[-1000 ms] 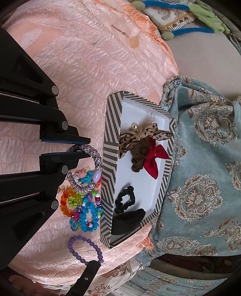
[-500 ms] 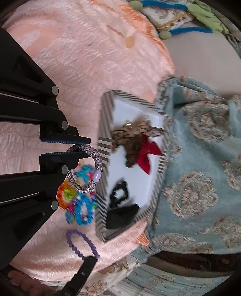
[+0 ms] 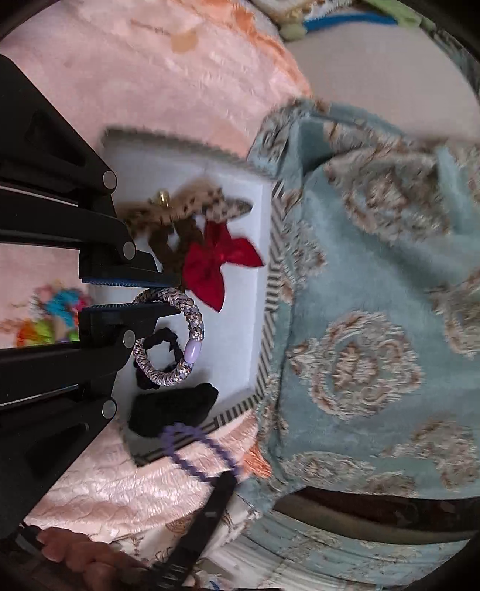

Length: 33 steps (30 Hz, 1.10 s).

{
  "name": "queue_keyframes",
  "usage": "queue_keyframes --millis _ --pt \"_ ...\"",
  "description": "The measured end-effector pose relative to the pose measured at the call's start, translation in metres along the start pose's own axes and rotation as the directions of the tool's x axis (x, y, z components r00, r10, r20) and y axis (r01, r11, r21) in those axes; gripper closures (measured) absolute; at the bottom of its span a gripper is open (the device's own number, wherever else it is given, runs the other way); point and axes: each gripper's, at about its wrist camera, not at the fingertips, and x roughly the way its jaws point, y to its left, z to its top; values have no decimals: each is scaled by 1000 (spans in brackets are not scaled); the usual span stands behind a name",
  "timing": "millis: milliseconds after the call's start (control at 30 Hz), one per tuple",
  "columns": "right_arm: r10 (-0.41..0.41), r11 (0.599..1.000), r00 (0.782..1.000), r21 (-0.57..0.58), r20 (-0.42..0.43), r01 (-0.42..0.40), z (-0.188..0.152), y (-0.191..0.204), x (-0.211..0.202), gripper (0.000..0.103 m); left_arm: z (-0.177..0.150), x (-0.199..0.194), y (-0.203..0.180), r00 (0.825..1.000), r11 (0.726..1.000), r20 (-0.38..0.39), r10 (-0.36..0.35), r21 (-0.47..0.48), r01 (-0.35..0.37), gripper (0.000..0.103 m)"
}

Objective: Organize jewelry
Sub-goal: 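Lower the lilac hair tie into the tray with the left tool while the right drops the purple bracelet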

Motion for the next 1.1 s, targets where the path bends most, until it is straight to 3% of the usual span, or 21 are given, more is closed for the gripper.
queue_keyframes --millis 133,267,367,500,667,767,833,1100 --pt "-33 999 999 16 -17 33 28 -12 38 94 0 39 -7 997 1000 -73 -10 -2 10 103" --pt "-79 996 995 27 -68 81 43 -24 81 94 13 59 -13 996 1000 -86 -24 -13 23 103" --pt "-146 988 984 34 -97 150 49 -34 108 94 33 78 -18 997 1000 -80 -21 -3 20 103" --pt "-174 984 975 23 -137 178 50 -40 135 94 49 109 -11 990 997 -136 -48 -63 40 103" --pt "-154 988 970 3 -188 157 43 -37 160 94 45 135 -2 969 996 -242 -52 -88 31 103" --pt "-128 991 971 22 -203 135 40 -38 169 94 43 132 -2 970 997 -242 -32 -70 16 102" --pt "-104 992 974 51 -203 116 39 -39 169 91 41 128 -1 972 998 -234 -14 -65 -1 95" --pt "-84 991 977 82 -194 101 35 -45 157 89 40 122 6 976 996 -216 -21 -87 2 95"
